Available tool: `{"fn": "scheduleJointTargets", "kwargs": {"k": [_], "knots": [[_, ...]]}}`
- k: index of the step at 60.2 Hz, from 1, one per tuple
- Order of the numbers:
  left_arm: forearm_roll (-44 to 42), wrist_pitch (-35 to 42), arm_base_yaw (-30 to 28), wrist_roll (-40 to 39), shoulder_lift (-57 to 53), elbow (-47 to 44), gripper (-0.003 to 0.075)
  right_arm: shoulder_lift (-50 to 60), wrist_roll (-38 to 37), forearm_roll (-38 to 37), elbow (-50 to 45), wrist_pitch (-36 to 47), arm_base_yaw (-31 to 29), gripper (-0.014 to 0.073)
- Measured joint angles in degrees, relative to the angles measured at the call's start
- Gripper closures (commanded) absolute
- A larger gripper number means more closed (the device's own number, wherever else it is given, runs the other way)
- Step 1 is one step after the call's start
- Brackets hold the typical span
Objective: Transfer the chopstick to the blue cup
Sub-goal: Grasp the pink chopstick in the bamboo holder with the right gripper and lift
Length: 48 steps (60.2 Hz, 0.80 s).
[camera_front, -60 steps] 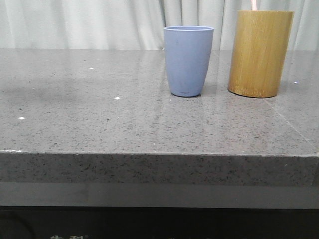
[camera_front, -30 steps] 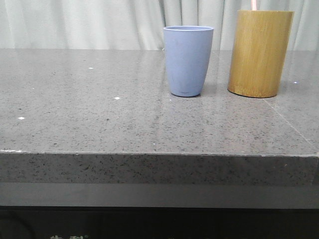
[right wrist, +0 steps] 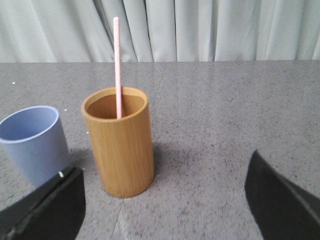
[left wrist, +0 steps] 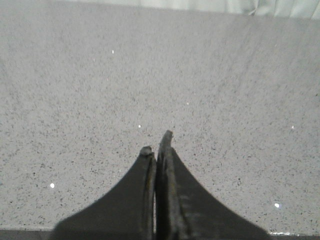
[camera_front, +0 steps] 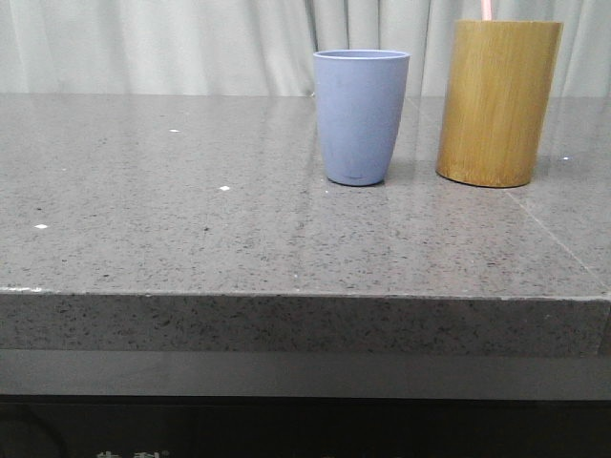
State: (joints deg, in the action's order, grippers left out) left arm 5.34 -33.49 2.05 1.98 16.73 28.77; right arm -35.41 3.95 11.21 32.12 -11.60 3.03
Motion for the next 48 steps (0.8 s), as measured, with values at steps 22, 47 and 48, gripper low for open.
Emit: {"fn": "scheduleJointTargets", "kwargs": {"k": [22, 47, 48], "knots": [[0.0, 0.3, 0.0, 0.0, -4.5, -0.9, 0.0739, -30.0, 0.0, 0.0, 20.5, 9.7, 5.7, -0.0059], [0.0, 0.3, 0.0, 0.0, -4.5, -0.9, 0.0739, -56.6, 0.0, 0.0, 41.8, 10.3, 6.6, -0.0058], [0.0, 0.3, 0.0, 0.0, -4.5, -0.9, 0.0739, -57.1, 0.0, 0.0, 42.2, 10.3, 6.6, -0.0053]]}}
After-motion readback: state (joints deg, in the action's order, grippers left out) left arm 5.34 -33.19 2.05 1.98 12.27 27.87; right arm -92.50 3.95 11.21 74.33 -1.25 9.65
